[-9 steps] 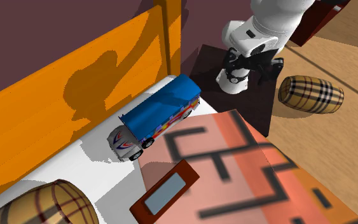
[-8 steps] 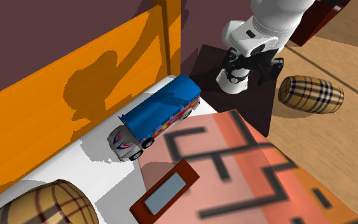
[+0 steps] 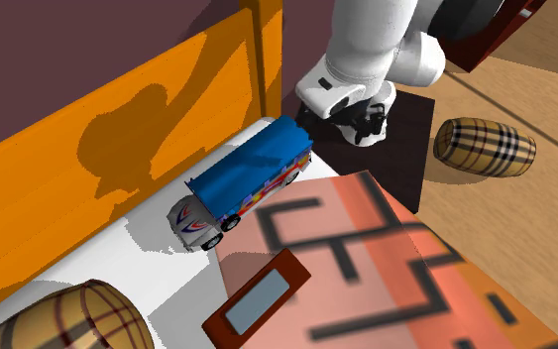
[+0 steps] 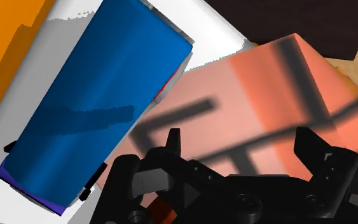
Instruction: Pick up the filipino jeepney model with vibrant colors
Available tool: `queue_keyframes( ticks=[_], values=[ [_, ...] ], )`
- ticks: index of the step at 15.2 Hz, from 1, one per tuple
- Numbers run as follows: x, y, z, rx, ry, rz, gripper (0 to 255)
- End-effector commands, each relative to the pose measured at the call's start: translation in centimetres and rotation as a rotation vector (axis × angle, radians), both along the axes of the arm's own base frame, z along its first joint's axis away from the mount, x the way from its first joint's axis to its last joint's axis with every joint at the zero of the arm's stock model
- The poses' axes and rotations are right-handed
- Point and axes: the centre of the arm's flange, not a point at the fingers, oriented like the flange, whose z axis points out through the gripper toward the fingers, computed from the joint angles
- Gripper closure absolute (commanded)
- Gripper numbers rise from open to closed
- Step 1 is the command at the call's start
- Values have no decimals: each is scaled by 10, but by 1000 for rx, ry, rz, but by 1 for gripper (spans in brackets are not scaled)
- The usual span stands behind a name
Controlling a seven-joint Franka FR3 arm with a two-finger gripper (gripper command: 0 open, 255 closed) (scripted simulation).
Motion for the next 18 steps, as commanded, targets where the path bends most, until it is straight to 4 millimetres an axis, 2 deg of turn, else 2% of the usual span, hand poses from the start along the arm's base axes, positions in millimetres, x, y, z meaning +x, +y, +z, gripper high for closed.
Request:
queue_keyframes(
  ticks=[1, 10, 18],
  values=[
    [15, -20, -4, -1, 5, 53, 0],
    [98, -102, -34, -2, 32, 276, 0],
    [185, -157, -64, -3, 55, 473, 0]
  ],
)
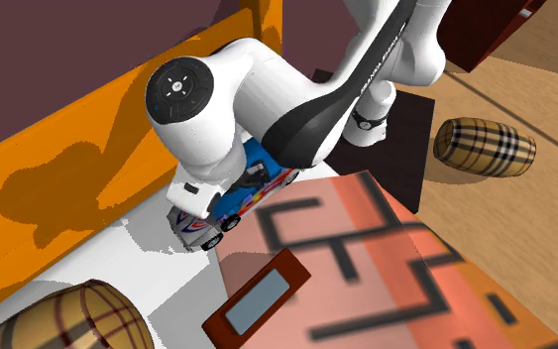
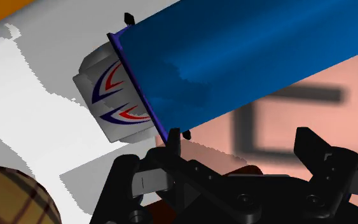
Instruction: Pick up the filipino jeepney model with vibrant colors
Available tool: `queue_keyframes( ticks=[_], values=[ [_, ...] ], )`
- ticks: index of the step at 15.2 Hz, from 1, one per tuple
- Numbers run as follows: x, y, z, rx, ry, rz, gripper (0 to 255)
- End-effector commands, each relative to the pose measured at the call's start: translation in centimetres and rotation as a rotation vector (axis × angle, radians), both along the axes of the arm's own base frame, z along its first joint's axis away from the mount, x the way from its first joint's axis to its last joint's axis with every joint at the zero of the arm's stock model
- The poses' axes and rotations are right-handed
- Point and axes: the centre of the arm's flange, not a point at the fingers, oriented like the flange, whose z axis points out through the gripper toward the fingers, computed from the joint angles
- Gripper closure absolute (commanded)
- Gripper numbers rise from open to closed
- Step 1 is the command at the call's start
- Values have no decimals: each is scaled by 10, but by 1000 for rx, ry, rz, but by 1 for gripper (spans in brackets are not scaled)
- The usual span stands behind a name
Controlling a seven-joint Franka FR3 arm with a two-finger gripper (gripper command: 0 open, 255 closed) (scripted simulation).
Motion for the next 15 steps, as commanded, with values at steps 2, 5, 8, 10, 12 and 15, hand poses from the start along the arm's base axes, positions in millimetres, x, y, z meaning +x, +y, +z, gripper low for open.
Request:
queue_keyframes(
  ticks=[2, 5, 8, 10, 12, 15],
  values=[
    [36, -16, -10, 0, 9, 79, 0],
    [51, -22, -21, 0, 13, 110, 0],
    [51, -22, -36, 0, 13, 110, 0],
    [51, -22, -47, 0, 13, 110, 0],
    [51, -22, -55, 0, 13, 110, 0],
    [52, -23, -54, 0, 13, 110, 255]
  ],
)
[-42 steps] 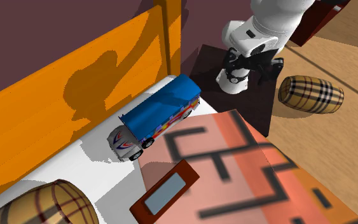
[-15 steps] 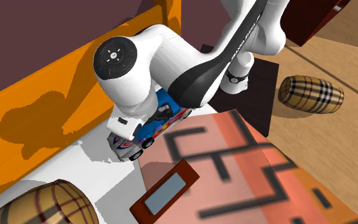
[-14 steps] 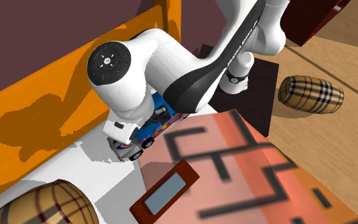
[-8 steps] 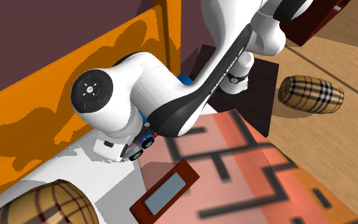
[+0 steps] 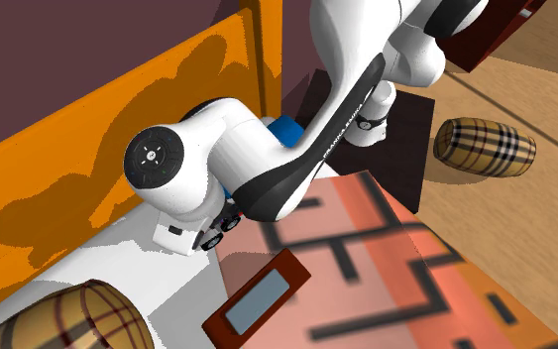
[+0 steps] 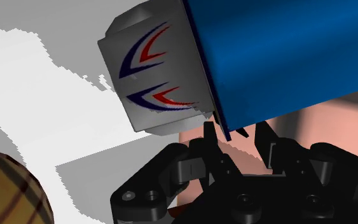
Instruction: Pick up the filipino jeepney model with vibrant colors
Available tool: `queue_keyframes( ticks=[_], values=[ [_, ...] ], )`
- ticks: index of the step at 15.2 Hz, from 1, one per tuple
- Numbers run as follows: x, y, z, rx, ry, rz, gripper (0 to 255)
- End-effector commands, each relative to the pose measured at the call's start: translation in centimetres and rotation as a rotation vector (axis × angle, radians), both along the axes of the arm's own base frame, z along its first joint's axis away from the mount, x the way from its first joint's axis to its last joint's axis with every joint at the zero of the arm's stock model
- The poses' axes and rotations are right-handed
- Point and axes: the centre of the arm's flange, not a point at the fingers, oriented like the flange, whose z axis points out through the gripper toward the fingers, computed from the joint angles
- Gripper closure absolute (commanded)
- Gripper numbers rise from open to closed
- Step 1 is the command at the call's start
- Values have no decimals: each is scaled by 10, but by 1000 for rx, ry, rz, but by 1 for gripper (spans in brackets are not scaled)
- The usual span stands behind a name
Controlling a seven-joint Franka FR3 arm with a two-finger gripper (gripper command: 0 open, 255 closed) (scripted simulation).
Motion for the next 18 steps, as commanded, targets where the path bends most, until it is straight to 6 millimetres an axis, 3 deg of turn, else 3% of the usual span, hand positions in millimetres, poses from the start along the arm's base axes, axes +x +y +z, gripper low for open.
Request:
queue_keyframes(
  ticks=[1, 8, 18],
  values=[
    [0, 0, 0, 0, 0, 0, 255],
    [0, 0, -1, 0, 0, 0, 255],
    [0, 0, 52, 0, 0, 0, 255]
  ],
)
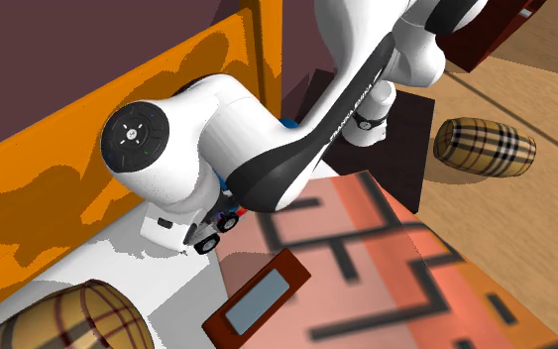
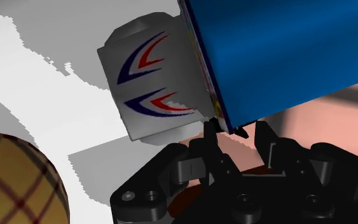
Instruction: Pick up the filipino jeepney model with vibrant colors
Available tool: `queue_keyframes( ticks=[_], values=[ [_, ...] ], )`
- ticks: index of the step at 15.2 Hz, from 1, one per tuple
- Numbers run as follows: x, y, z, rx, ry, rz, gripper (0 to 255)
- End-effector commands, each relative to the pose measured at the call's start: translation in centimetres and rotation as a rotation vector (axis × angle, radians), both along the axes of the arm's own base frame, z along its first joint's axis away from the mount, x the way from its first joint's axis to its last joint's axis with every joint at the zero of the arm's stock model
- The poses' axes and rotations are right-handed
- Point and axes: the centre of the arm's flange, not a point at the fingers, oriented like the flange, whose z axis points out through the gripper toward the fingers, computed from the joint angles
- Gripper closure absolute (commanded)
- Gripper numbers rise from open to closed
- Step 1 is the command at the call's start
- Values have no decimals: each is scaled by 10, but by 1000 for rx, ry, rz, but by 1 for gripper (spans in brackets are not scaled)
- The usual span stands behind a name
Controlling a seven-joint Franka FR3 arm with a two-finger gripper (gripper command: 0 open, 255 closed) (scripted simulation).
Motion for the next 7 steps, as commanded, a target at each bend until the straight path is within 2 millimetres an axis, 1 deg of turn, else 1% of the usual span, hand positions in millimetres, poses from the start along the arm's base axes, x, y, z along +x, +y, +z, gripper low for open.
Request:
queue_keyframes(
  ticks=[1, 5, 7],
  values=[
    [-1, 0, 15, -1, -5, 1, 255],
    [-1, 0, 36, -1, -5, 1, 255],
    [-1, 0, 37, -1, -5, 1, 255]
  ],
)
